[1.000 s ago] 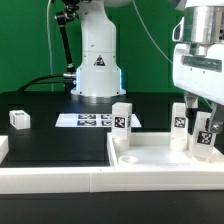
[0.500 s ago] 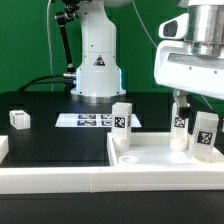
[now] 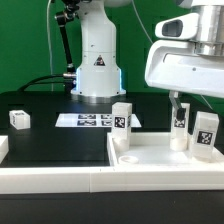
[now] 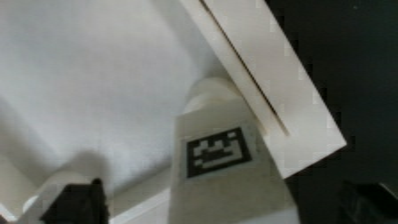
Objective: Assemble square table
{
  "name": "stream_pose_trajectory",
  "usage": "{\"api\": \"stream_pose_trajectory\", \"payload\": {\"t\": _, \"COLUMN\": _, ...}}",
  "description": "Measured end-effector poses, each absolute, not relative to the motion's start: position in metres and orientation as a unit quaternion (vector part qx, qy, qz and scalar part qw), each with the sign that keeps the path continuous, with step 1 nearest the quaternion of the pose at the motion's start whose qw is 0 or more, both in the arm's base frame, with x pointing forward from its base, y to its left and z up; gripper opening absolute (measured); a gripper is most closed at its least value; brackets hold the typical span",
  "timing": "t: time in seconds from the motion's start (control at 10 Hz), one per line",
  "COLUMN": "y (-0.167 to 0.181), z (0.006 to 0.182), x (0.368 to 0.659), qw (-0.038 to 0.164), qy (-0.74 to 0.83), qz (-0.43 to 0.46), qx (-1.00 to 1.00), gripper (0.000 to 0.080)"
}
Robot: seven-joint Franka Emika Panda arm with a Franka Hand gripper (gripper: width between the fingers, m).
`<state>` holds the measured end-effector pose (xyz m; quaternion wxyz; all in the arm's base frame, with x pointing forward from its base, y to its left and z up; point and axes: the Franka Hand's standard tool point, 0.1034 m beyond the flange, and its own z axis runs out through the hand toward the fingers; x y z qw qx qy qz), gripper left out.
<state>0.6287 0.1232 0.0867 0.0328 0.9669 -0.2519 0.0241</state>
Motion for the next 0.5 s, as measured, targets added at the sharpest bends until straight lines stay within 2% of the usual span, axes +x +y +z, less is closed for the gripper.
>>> {"api": "stream_pose_trajectory", "payload": {"t": 0.4, "y": 0.1159, "z": 0.0873, "x": 0.6303, "qw": 0.043, "qy": -0.166, "qz": 0.023, "qx": 0.985, "gripper": 0.0620}}
{"api": "stream_pose_trajectory", "payload": {"t": 0.5, "y": 0.1160, "z": 0.0873, "x": 0.6302, "qw": 0.043, "qy": -0.170, "qz": 0.023, "qx": 0.984, "gripper": 0.0440}}
